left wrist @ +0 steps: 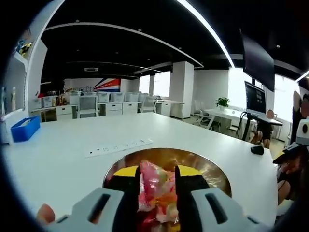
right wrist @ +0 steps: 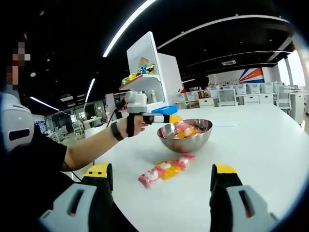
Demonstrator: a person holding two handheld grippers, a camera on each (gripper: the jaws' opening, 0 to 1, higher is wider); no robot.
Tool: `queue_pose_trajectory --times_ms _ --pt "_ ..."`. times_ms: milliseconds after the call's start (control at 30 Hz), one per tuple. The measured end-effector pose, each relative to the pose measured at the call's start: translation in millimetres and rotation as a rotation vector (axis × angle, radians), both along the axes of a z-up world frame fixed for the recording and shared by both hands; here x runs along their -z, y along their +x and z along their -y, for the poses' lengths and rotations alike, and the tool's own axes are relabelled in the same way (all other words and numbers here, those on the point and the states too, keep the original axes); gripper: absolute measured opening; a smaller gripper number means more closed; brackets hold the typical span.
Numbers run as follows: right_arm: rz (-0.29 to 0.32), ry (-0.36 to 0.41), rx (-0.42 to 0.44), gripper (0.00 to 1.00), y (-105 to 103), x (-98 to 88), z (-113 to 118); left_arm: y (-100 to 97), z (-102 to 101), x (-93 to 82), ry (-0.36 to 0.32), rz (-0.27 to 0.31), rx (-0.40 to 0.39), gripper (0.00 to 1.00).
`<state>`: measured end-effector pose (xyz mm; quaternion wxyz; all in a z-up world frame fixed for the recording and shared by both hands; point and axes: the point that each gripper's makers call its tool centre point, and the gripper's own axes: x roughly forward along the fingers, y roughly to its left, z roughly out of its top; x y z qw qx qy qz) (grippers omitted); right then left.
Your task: Pick up the marshmallows scattered on the table and place them into the bowl on the table
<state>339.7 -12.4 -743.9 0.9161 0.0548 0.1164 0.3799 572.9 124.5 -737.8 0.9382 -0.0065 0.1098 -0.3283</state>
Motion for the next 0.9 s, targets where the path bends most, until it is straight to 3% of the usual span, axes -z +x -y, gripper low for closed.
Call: queue_pose_trajectory --times_ms 167,300,400,900 --pt "-0.007 -0.002 0.004 0.78 1.1 2.8 0.7 -2.8 2.0 -2.3 0.001 0.010 -0.003 0.46" --pt "-0.002 -0.002 -0.001 0.78 -0.1 1.3 -1.1 -9.4 7.7 -2.4 -0.011 0.009 0.010 0.77" --pt "0.001 -0.002 -0.001 0.78 0.0 0.3 -1.6 -15.8 13.6 -1.7 -0.004 0.019 0.018 0.92" --pt "-0.001 -0.003 0.002 0.78 0.0 0.6 -0.4 -17.0 15.5 -0.9 0.024 0.022 0.042 0.95"
